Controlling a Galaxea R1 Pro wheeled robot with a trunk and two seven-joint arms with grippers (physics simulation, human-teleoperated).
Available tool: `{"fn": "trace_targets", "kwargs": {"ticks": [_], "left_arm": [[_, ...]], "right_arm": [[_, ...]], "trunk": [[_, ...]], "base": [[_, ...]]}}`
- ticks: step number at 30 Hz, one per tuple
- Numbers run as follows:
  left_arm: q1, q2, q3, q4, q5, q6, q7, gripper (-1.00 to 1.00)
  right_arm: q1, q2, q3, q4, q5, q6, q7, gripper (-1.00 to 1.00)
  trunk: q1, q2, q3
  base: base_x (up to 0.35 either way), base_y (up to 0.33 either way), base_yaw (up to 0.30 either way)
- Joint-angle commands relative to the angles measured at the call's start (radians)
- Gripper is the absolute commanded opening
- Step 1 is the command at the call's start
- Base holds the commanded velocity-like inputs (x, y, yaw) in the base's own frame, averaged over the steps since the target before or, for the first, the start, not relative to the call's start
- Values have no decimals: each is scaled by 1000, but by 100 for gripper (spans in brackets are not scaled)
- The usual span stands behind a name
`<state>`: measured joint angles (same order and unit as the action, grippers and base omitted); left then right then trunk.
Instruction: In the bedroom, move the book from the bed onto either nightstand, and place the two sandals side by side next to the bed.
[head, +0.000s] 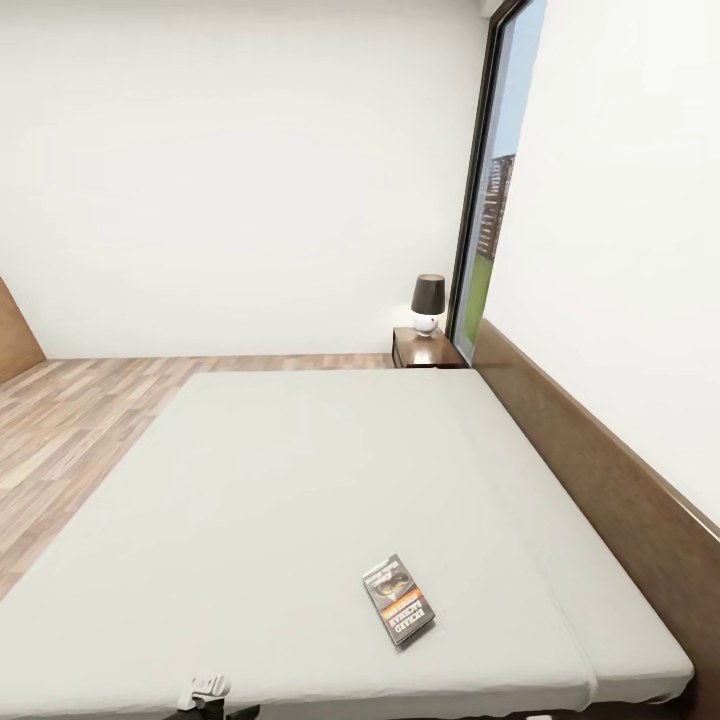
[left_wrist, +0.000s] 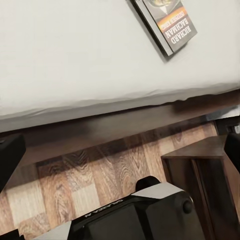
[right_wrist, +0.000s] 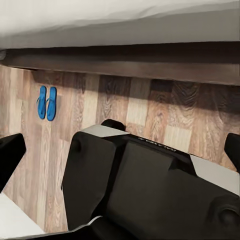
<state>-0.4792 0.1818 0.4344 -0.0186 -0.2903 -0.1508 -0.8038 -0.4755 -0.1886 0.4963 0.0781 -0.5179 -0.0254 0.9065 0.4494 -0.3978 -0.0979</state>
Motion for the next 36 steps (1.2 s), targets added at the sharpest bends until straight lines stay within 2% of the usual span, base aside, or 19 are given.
{"fn": "trace_targets", "kwargs": {"ticks": [1, 9, 13, 17, 19, 22, 23, 24, 25, 26, 27, 28, 31, 33, 36], "left_arm": [[-1, 0, 7, 0, -10, -5, -4, 100], [-5, -5, 9, -31, -6, 23, -11, 100], [-13, -36, 9, -94, -6, 130, -17, 100], [-17, -105, 8, -262, -6, 276, -43, 100], [-18, -154, 7, -394, -6, 388, -52, 100], [-27, -232, 4, -611, -7, 590, -59, 100], [-33, -242, 3, -646, -7, 624, -60, 100], [-50, -259, -1, -709, -7, 689, -61, 100], [-61, -267, -4, -736, -7, 720, -61, 100], [-88, -279, -12, -782, -6, 780, -62, 100], [-121, -291, -26, -815, -6, 839, -62, 100], [-180, -308, -58, -845, -7, 918, -61, 100], [-258, -325, -107, -862, -6, 1000, -58, 100], [-332, -338, -136, -866, -4, 1048, -50, 100], [-375, -350, -145, -867, -1, 1064, -41, 100]], "right_arm": [[-2, 0, 8, 3, -9, -2, 15, 100], [-2, 0, 8, 3, -4, -2, 33, 100], [-2, 1, 8, 3, 0, -3, 33, 100], [-2, 1, 8, 3, 0, -4, 32, 100], [-2, 1, 8, 3, -1, -4, 32, 100], [-2, 1, 8, 3, -2, -4, 32, 100], [-2, 1, 8, 3, -2, -4, 32, 100], [-2, 1, 8, 3, -2, -4, 32, 100], [-2, 1, 8, 3, -2, -4, 32, 100], [-2, 1, 8, 3, -2, -5, 32, 100], [-2, 1, 8, 3, -2, -5, 32, 100], [-2, 2, 8, 3, -2, -5, 31, 100], [-2, 2, 8, 3, -2, -6, 31, 100], [-2, 2, 8, 3, -3, -5, 31, 100], [-2, 2, 8, 3, -3, -6, 31, 100]], "trunk": [[1, -2, -2], [1, -2, -2], [1, -2, -2], [1, -2, -2], [1, -2, -2], [1, -2, -2], [1, -2, -2], [1, -2, -2], [1, -2, -2], [1, -2, -2], [1, -2, -2], [1, -2, -2], [1, -2, -2], [1, -2, -2], [1, -2, -2]], "base": [[0, 0, 0], [0, 0, 0], [0, 0, 0], [0, 0, 0], [0, 0, 0], [0, 0, 0], [0, 0, 0], [0, 0, 0], [0, 0, 0], [0, 0, 0], [0, 0, 0], [0, 0, 0], [0, 0, 0], [0, 0, 0], [0, 0, 0]]}}
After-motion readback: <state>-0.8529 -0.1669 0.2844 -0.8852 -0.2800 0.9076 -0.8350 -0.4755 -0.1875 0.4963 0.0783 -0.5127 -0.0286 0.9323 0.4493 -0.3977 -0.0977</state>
